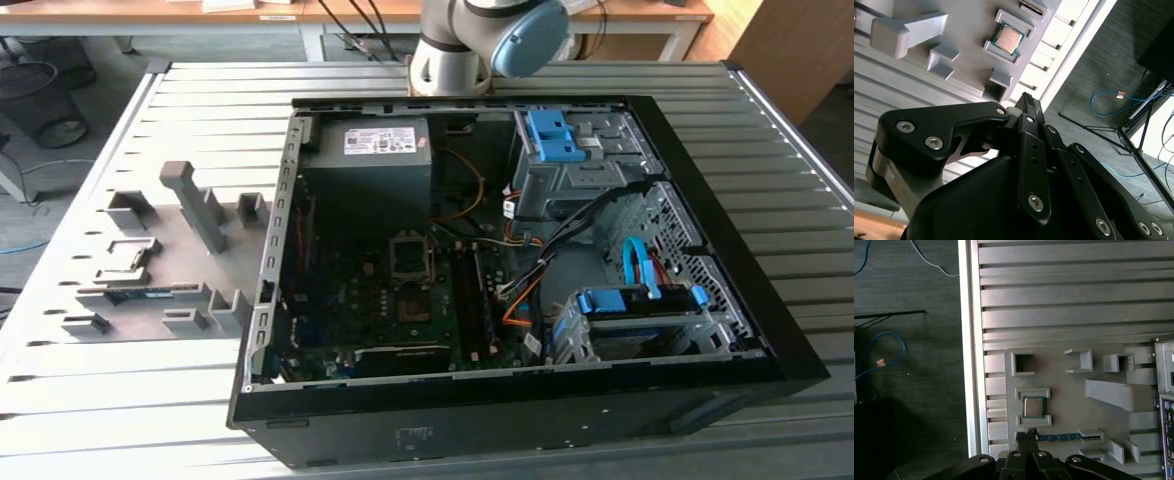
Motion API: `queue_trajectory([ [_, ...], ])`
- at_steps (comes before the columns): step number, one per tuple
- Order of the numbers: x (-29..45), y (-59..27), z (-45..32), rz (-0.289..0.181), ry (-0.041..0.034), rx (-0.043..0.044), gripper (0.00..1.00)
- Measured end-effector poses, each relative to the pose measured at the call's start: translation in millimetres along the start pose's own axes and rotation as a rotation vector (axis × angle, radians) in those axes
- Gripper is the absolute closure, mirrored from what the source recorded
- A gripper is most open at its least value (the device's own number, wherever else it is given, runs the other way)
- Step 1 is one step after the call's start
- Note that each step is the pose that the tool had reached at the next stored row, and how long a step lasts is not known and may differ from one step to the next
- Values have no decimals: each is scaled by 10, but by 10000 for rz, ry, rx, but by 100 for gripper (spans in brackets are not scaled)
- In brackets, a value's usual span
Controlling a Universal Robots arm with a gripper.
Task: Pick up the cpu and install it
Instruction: 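Reach for the cpu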
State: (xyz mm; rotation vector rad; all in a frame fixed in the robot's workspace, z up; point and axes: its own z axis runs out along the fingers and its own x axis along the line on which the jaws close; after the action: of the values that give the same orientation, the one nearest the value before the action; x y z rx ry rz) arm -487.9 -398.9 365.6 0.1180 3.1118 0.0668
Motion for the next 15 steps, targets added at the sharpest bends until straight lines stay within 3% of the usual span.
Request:
queue_trajectory([
  [7,99,-10,65,0,-1,0,90],
  [10,100,-13,119,-2,2,1,90],
  [12,72,-12,154,-4,6,7,90],
  [15,-37,-6,212,-9,13,19,90],
])
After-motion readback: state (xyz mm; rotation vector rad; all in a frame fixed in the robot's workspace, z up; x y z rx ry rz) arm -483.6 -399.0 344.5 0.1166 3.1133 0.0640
